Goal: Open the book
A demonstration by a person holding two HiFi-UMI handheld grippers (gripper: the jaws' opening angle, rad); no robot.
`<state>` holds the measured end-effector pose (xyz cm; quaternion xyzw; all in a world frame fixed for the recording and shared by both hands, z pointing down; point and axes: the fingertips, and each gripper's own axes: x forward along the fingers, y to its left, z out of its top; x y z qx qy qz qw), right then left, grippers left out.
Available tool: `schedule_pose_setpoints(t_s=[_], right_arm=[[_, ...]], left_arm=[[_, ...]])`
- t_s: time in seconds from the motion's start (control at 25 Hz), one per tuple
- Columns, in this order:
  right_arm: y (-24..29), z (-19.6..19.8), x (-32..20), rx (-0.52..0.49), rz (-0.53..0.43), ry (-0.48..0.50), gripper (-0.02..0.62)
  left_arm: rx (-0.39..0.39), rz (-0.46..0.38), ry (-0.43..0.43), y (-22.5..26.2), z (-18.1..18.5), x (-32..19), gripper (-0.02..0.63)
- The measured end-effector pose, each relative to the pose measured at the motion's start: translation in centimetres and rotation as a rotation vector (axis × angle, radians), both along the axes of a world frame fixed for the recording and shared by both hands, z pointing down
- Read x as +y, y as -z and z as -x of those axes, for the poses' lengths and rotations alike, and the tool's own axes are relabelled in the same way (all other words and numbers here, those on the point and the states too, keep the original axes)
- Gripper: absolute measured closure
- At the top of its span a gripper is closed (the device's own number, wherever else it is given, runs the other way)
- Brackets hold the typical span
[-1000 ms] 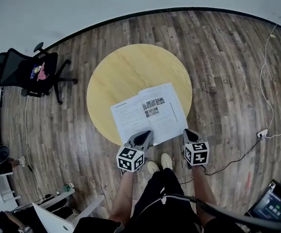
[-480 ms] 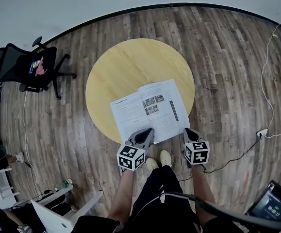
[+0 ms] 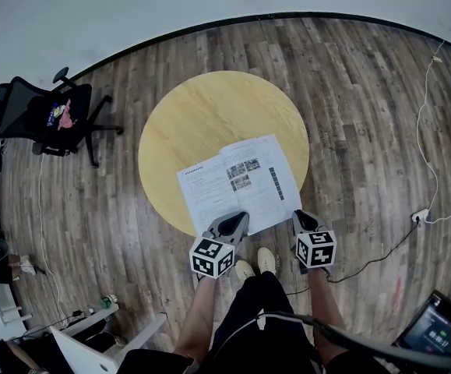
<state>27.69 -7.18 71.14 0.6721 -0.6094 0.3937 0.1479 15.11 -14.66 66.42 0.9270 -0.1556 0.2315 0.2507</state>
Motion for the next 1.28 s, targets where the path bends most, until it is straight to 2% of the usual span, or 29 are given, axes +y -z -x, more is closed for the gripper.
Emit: schedule_pose_setpoints(t_s=[0.08,0.16,0.32,0.8,0.88,0.92,0.96,1.04,1.28], right_arm=[[0.3,0.0,0.1,0.010,-0.004,0.003,0.571],[0.7,0.0,0.1,0.020,-0.011,0.005,0.479],[1.2,-0.3,0.2,0.036,-0.022,0.007,0.363],[4.7,0.5,0.3,0.026,-0.076,0.039,0.360],[5.4,0.9,0.3,0.030,-0.087,0.055,0.364],[5.7,1.1,0.3,0.039,-0.092,0.060,0.386],[6.0,1.2,0.3,0.050,-0.097,0.061,0.468],[6.6,1.5,0.3,0.065,-0.110,0.065,0.589],[8.2,3.1,-0.1,0.063,-0.143,0.105,0.591]], left_arm=[[0.001,0.002,0.001,0.1,0.0,0.1,0.607],[0.003,0.001,0.001,0.2,-0.1,0.2,0.607],[0.007,-0.006,-0.005,0.4,-0.5,0.5,0.607],[0.028,-0.021,0.018,1.9,-0.1,1.1,0.607],[0.034,-0.026,0.022,2.2,0.0,1.3,0.607],[0.036,-0.028,0.025,2.3,0.1,1.4,0.607],[0.038,-0.030,0.028,2.4,0.3,1.5,0.607],[0.043,-0.035,0.036,2.6,0.6,1.7,0.607],[0.060,-0.058,0.069,4.0,1.8,1.9,0.607]])
